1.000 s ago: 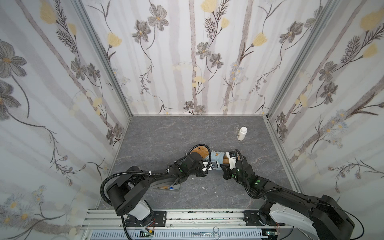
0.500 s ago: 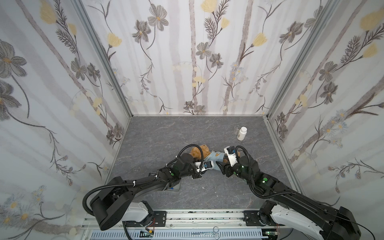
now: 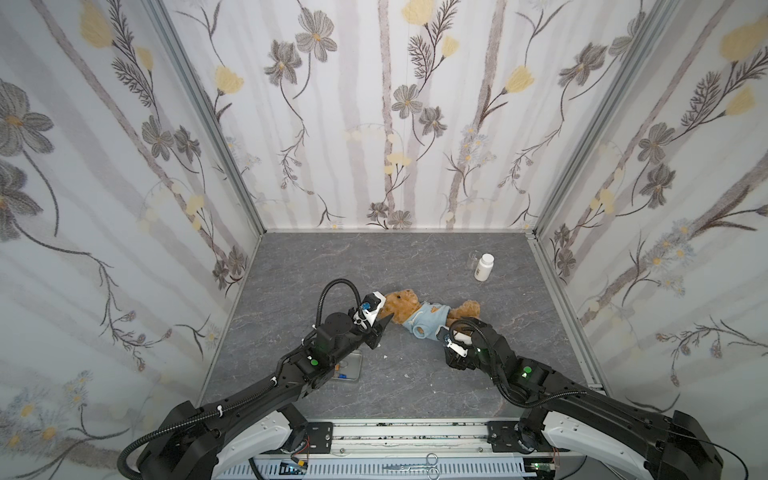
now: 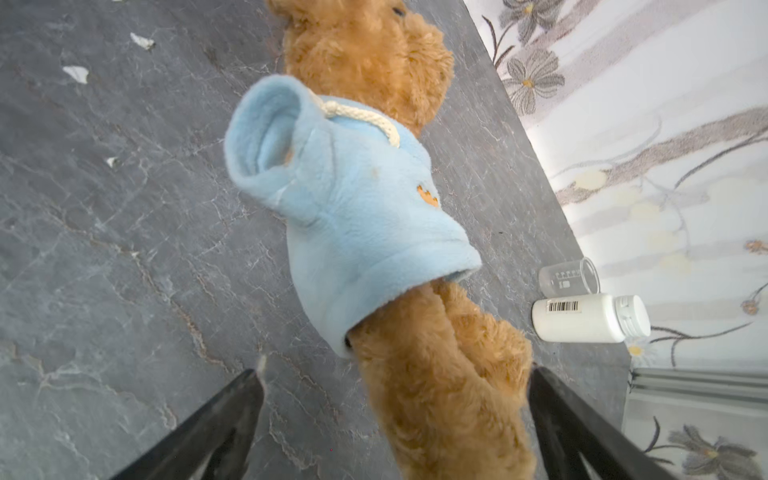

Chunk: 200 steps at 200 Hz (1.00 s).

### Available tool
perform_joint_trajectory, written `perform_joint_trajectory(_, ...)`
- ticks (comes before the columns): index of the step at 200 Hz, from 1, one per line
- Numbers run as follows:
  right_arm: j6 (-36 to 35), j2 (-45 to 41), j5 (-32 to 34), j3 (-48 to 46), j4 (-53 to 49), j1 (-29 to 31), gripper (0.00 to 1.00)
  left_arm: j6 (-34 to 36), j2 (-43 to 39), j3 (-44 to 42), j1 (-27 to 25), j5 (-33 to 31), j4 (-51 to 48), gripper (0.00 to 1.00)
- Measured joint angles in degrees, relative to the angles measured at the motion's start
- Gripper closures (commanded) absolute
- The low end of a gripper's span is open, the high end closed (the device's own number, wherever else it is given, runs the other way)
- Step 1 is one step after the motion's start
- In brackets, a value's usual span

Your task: Dress the teddy bear

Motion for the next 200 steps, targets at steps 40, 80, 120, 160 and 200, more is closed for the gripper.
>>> perform_joint_trajectory(40,-6.51,6.6,-3.04,-0.61,8.09,-4.42,0.0,-3.61,1.42,1.49,0.33,-0.42,0.63,0.59)
perform_joint_trajectory(80,-10.84,14.47,-6.95,-0.7,14.95,-7.02,0.01,-4.11,1.62,2.14,0.66,-0.13,0.92,0.58)
perform_joint_trajectory(120,-12.52,22.25,-11.39,-0.61,22.64,-8.37,0.14,-4.07,2.1,2.14,0.87,0.17,1.16,0.58)
perform_joint_trajectory(160,-12.61,27.85,-15.13,0.55,26.4,-10.32,0.58,-1.62,2.49,2.08,0.92,0.55,1.01,0.57)
perform_joint_trajectory(200,-11.65,25.64,-17.9,-0.11,26.8,-10.71,0.73,4.31,2.69,2.38,0.92,6.91,-0.44,0.56)
